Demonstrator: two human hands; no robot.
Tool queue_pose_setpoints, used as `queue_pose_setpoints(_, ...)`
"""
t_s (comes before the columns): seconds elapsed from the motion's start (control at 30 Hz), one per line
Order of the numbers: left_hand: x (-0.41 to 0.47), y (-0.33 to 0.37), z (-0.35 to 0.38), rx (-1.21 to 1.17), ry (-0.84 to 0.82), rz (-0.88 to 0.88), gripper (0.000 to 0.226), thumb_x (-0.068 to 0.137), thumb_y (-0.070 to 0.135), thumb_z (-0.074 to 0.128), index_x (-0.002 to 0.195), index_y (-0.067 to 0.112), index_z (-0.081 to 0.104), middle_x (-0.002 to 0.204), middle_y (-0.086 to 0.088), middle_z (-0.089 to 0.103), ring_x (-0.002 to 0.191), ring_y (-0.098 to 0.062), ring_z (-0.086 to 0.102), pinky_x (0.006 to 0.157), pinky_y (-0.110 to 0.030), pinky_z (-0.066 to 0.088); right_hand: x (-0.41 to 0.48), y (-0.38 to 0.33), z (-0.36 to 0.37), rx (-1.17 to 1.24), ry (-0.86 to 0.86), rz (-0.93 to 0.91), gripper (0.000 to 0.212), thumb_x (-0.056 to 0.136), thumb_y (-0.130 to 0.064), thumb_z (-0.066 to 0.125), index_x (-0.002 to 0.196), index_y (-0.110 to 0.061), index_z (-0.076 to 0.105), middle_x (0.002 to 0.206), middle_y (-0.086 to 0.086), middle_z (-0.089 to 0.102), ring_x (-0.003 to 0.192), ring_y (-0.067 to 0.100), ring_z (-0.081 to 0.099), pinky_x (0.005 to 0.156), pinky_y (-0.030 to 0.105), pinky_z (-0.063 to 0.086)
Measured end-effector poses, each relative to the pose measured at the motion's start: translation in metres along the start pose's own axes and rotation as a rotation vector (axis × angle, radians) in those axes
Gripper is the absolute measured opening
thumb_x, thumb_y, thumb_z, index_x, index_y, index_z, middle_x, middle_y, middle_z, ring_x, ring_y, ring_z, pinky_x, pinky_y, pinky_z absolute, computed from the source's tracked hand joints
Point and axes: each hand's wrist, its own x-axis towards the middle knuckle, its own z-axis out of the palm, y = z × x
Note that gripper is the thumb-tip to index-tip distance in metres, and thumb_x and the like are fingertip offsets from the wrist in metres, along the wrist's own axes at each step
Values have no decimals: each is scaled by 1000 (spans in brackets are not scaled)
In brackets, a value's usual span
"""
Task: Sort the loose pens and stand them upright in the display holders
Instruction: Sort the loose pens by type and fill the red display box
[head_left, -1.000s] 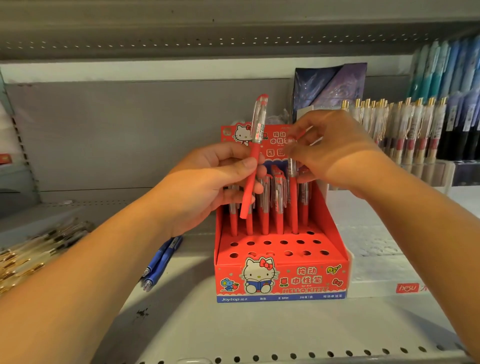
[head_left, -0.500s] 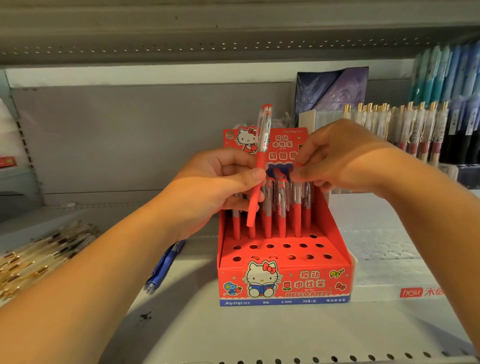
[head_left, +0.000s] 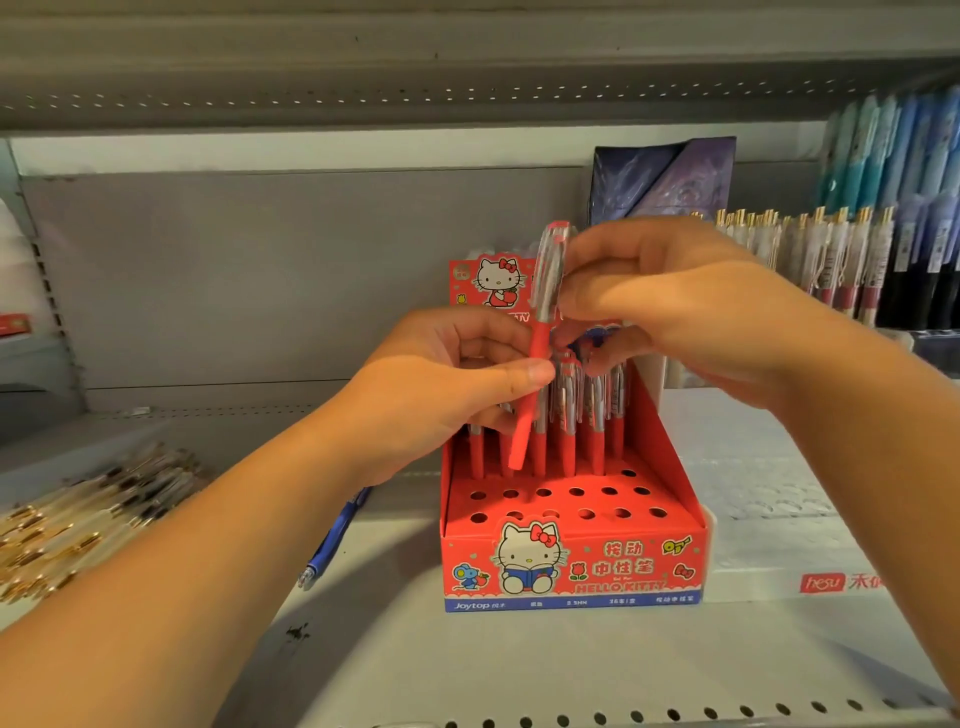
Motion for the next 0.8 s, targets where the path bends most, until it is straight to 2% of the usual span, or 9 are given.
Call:
queue_pose_setpoints(0.17, -2, 1, -1, 72, -8, 47, 25, 68, 20, 74, 89, 8, 70, 82, -12, 70, 68, -24, 69, 61, -28, 58, -4, 2, 18, 75, 120, -90, 5, 86, -13, 73, 88, -13, 69, 79, 11, 74, 69, 23, 71, 63, 40, 62)
queue_pose_setpoints(0.27, -2, 2, 1, 182, 36, 120, 19, 74, 25, 73, 88, 13, 70, 82, -2, 72, 74, -12, 67, 70, -22, 53, -7, 5, 14, 142, 158, -90, 2, 88, -8, 69, 90, -7, 70, 78, 11, 74, 68, 26, 71, 64, 36, 62)
queue_pose_setpoints(0.33, 1, 3, 1, 215, 143, 165, 3, 86, 16, 71, 86, 17, 68, 77, 6, 68, 71, -4, 61, 72, -19, 49, -10, 10, 7, 160, 191, -86, 8, 90, -3, 66, 95, -5, 70, 77, 11, 74, 68, 24, 71, 63, 32, 61)
queue_pose_setpoints(0.43, 9, 4, -5, 201, 417, 188, 23, 89, -1, 62, 80, 20, 62, 71, 8, 60, 60, 2, 53, 64, -13, 43, -18, 18, -4, 137, 245, -88, 17, 91, 4, 60, 99, -6, 72, 84, 18, 73, 69, 23, 71, 61, 28, 60)
queue_pose_setpoints(0.5, 13, 4, -8, 256, 545, 67, 22, 87, -1, 60, 82, 20, 59, 70, 9, 56, 56, 2, 51, 55, -13, 42, -23, 23, -11, 102, 285, -95, 22, 91, 6, 59, 99, -9, 73, 90, 17, 73, 72, 25, 73, 61, 27, 60)
queue_pose_setpoints(0.57, 16, 0, -12, 362, 558, -183, 19, 86, 5, 62, 97, 19, 57, 79, 7, 55, 65, -4, 51, 64, -23, 50, -27, 27, -19, 45, 321, -103, 30, 90, 8, 60, 94, -20, 72, 90, 12, 74, 74, 22, 74, 60, 27, 60)
queue_pose_setpoints(0.67, 10, -9, -13, 371, 367, -493, 22, 83, 10, 60, 97, 25, 52, 95, -2, 55, 84, -15, 53, 77, -44, 57, -28, 33, -24, -44, 327, -92, 39, 88, 11, 60, 97, -27, 67, 99, 17, 69, 76, 21, 74, 61, 33, 62)
queue_pose_setpoints(0.73, 3, -10, -11, 330, 222, -608, 20, 81, 9, 53, 96, 23, 54, 102, -8, 57, 93, -24, 57, 67, -48, 60, -26, 37, -24, -85, 313, -75, 40, 89, 10, 59, 104, -26, 64, 103, 18, 66, 76, 20, 74, 61, 35, 62)
queue_pose_setpoints(0.8, 1, -12, -11, 311, 145, -645, 24, 80, 5, 46, 97, 19, 57, 96, -11, 61, 84, -27, 62, 56, -46, 59, -24, 42, -23, -155, 305, -60, 38, 90, 6, 61, 109, -27, 63, 103, 14, 67, 78, 18, 74, 62, 36, 62)
